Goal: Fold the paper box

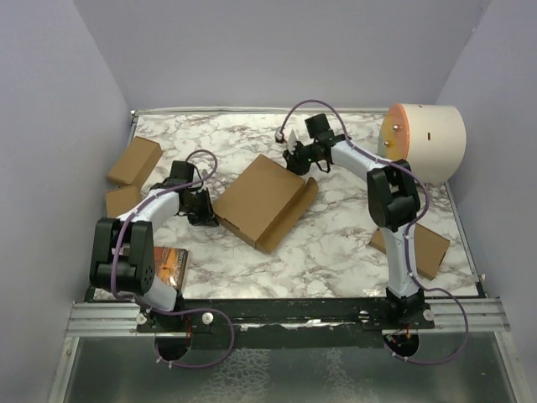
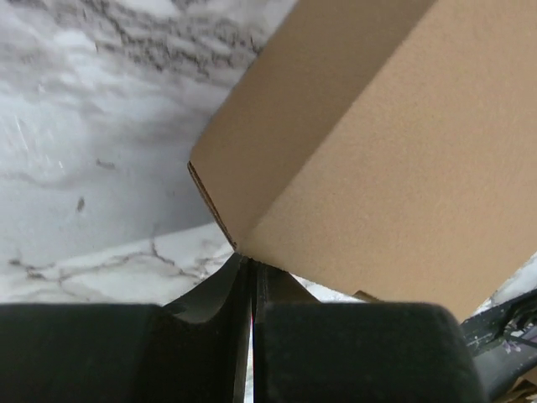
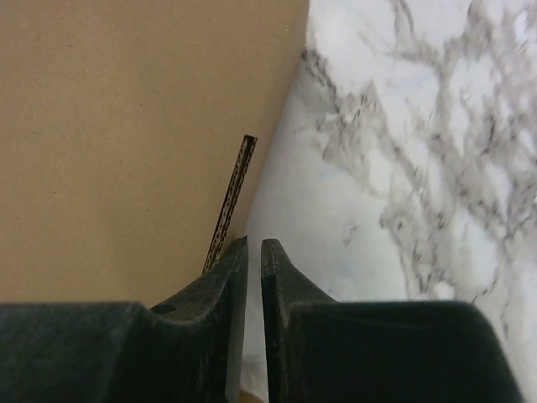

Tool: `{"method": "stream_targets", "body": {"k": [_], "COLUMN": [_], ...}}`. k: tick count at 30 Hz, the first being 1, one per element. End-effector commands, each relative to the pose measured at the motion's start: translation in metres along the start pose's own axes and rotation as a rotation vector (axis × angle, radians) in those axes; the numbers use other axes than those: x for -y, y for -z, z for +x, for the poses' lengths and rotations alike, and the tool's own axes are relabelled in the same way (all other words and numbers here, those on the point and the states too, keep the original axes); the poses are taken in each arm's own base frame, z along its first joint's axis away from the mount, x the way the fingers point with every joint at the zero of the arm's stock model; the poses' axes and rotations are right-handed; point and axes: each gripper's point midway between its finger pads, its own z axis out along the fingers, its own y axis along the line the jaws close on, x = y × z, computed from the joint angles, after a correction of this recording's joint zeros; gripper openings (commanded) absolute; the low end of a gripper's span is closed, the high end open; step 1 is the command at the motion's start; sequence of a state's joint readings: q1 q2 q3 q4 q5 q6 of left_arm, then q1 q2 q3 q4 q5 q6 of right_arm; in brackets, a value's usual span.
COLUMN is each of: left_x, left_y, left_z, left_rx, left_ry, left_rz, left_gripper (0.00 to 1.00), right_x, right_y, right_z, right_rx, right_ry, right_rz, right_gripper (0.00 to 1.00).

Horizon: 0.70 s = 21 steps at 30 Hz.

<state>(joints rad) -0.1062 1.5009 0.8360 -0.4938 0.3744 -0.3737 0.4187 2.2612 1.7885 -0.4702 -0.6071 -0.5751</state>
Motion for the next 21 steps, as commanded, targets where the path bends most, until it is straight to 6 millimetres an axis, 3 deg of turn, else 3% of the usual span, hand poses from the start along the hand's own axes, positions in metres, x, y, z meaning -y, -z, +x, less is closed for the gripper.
{"method": "stream_targets", "body": {"k": [1,7,11,21], "left_x": [0.008,0.026,0.035,0.064], "left_y": [-0.006,-0.017,-0.035,-0.065], "left_z": [-0.038,-0.076,-0.091,-0.137], "left_rx": [0.071,0.102,0.075,0.070], "left_ry": [-0.064,-0.088,-0.105,-0.167], "left_rz": [0.013,0.065,0.089,0.125], "left_gripper": [0.05,0.08,0.11,0.19], "right_x": [-0.024,-0.060,-0.082,-0.129], "right_y": [0.025,0.051,0.065,0.077], "right_z": [-0.004,0.020,0.028,0.050], "right_rx": [-0.011,-0.045,-0.045,-0.061], "right_ry": [0.043,0.047,0.062,0.028], "right_rz": [-0.006,-0.035,-0.063,-0.196], "right_gripper": [0.13,0.13,0.13,0.14]}}
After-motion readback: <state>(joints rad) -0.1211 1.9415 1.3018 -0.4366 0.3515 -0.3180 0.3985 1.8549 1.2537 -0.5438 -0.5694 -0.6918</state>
